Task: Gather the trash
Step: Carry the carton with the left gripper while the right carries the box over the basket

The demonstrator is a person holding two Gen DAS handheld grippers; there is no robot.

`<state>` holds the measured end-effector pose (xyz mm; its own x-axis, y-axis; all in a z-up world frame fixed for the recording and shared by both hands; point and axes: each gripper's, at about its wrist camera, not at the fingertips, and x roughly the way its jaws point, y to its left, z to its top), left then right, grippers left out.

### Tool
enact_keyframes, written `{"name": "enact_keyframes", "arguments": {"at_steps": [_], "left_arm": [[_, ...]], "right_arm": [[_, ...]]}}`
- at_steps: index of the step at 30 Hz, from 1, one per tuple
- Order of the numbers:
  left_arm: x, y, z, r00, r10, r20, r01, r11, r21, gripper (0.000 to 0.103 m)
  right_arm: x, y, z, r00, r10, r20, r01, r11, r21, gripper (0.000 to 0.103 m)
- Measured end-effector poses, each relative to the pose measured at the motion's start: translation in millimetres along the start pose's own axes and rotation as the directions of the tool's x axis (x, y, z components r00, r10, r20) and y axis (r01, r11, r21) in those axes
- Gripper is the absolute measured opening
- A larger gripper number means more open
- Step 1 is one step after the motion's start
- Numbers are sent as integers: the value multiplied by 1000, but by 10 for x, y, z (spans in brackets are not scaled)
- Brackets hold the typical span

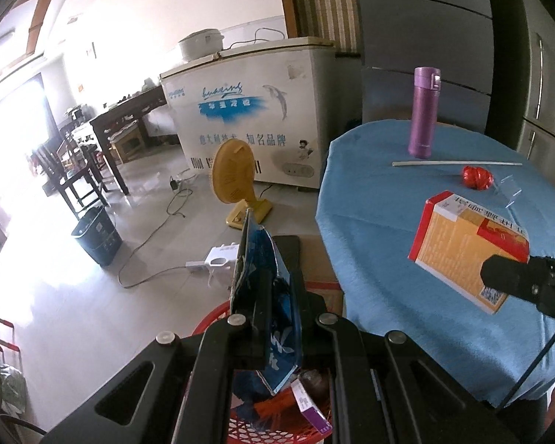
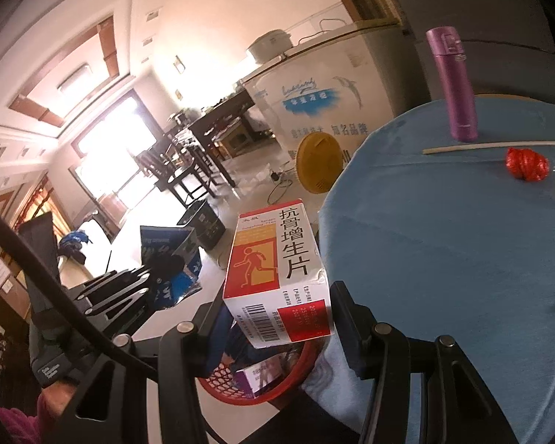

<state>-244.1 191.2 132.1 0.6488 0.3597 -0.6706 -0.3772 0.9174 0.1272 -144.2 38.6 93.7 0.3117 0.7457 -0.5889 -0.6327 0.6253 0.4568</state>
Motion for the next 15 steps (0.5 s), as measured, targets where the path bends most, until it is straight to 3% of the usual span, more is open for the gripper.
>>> {"name": "enact_keyframes", "arguments": {"at_steps": [15], "left_arm": [[114, 107, -193, 998, 35, -57, -36, 999, -12, 10]], "right_arm": [[322, 99, -61, 997, 26, -78, -28, 999, -26, 54]]}}
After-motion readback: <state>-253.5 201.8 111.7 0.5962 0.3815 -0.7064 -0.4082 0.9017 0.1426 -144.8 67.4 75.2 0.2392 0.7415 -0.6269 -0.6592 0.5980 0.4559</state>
